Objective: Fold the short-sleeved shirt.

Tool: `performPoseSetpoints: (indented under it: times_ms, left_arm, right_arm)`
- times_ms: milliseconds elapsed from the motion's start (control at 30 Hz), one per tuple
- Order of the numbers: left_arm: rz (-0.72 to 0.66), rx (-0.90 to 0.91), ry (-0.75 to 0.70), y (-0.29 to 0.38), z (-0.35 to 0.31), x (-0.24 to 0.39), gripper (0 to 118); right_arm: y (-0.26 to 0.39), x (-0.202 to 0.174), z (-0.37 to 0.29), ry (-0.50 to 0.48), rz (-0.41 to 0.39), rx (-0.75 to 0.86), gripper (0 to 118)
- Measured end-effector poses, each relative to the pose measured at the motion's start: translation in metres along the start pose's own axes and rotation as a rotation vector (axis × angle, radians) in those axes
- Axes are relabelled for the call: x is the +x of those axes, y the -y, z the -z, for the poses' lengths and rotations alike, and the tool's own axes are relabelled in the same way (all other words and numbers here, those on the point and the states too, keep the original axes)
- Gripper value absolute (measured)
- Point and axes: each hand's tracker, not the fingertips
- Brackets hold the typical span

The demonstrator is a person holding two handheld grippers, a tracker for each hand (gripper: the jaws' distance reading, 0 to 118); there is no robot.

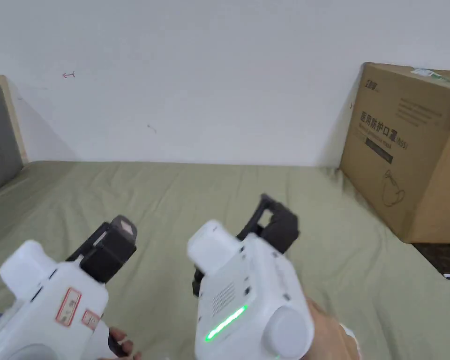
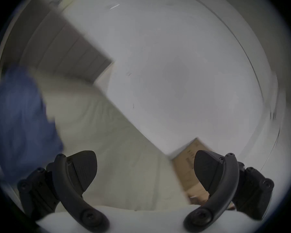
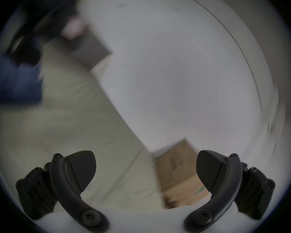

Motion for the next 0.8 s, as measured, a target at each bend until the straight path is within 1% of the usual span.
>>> performPoseSetpoints:
  times_ms: [67, 100, 133, 167, 200, 267, 300, 333, 367, 400, 433, 467, 500, 533, 567, 600, 633, 667, 700, 733, 767, 800]
  left_arm:
    - [0.276, 0.037, 0.008, -0.011, -0.002, 0.028, 116]
    - [0.437, 0.051, 0.022, -0.013, -0.004, 0.04, 116]
    - [0.568, 0.061, 0.035, -0.013, -0.006, 0.05, 116]
    - [0.703, 0.076, 0.033, -0.008, -0.01, 0.059, 116]
    - [0.829, 0.062, 0.01, 0.0, -0.013, 0.066, 116]
    - [0.99, 0.05, -0.003, 0.016, -0.02, 0.065, 116]
    - [0.999, 0.053, -0.009, 0.024, -0.02, 0.062, 116]
    - [0.945, 0.042, -0.012, 0.027, -0.019, 0.06, 116]
    - [0.891, 0.005, -0.016, 0.027, -0.017, 0.053, 116]
    - [0.813, -0.042, 0.008, 0.024, -0.016, 0.049, 116]
    - [0.754, -0.08, 0.037, 0.02, -0.015, 0.048, 116]
    - [0.711, -0.1, 0.055, 0.017, -0.014, 0.048, 116]
    - [0.68, -0.12, 0.07, 0.009, -0.012, 0.048, 116]
    - [0.676, -0.134, 0.076, 0.006, -0.01, 0.049, 115]
    - [0.681, -0.122, 0.069, 0.004, -0.01, 0.05, 114]
    - [0.678, -0.115, 0.061, 0.004, -0.009, 0.052, 112]
    - [0.682, -0.112, 0.047, 0.003, -0.008, 0.054, 109]
    - [0.684, -0.103, 0.04, 0.003, -0.008, 0.053, 105]
    - [0.685, -0.086, 0.044, 0.004, -0.01, 0.052, 99]
    - [0.689, -0.076, 0.044, 0.006, -0.011, 0.051, 85]
    - [0.685, -0.075, 0.04, 0.007, -0.013, 0.05, 68]
    - [0.677, -0.078, 0.04, 0.008, -0.014, 0.048, 43]
  right_arm:
    - [0.003, 0.037, 0.003, -0.039, 0.343, -0.078, 117]
    - [0.011, 0.052, 0.007, -0.039, 0.492, -0.109, 117]
    - [0.02, 0.06, 0.01, 0.009, 0.568, -0.143, 117]
    - [0.038, 0.065, 0.006, 0.048, 0.629, -0.14, 117]
    - [0.054, 0.07, 0.003, 0.154, 0.734, -0.097, 117]
    - [0.079, 0.068, -0.004, 0.243, 0.874, -0.172, 117]
    - [0.087, 0.065, -0.005, 0.244, 0.913, -0.233, 117]
    - [0.092, 0.066, -0.004, 0.21, 0.916, -0.257, 116]
    - [0.095, 0.066, -0.004, 0.191, 0.917, -0.234, 116]
    - [0.092, 0.064, -0.005, 0.162, 0.84, -0.196, 116]
    - [0.081, 0.059, -0.003, 0.172, 0.719, -0.185, 116]
    - [0.075, 0.055, -0.004, 0.197, 0.622, -0.166, 116]
    - [0.069, 0.049, -0.007, 0.235, 0.504, -0.106, 116]
    - [0.064, 0.046, -0.009, 0.271, 0.431, -0.064, 116]
    - [0.057, 0.043, -0.008, 0.291, 0.397, -0.043, 116]
    - [0.054, 0.045, -0.01, 0.28, 0.421, -0.032, 116]
    - [0.053, 0.048, -0.012, 0.245, 0.454, -0.032, 116]
    - [0.053, 0.05, -0.013, 0.184, 0.497, -0.027, 116]
    - [0.055, 0.053, -0.011, 0.149, 0.547, -0.04, 115]
    - [0.056, 0.053, -0.013, 0.134, 0.573, -0.042, 105]
    - [0.059, 0.051, -0.015, 0.128, 0.586, -0.039, 83]
    - [0.059, 0.048, -0.016, 0.154, 0.575, -0.054, 41]
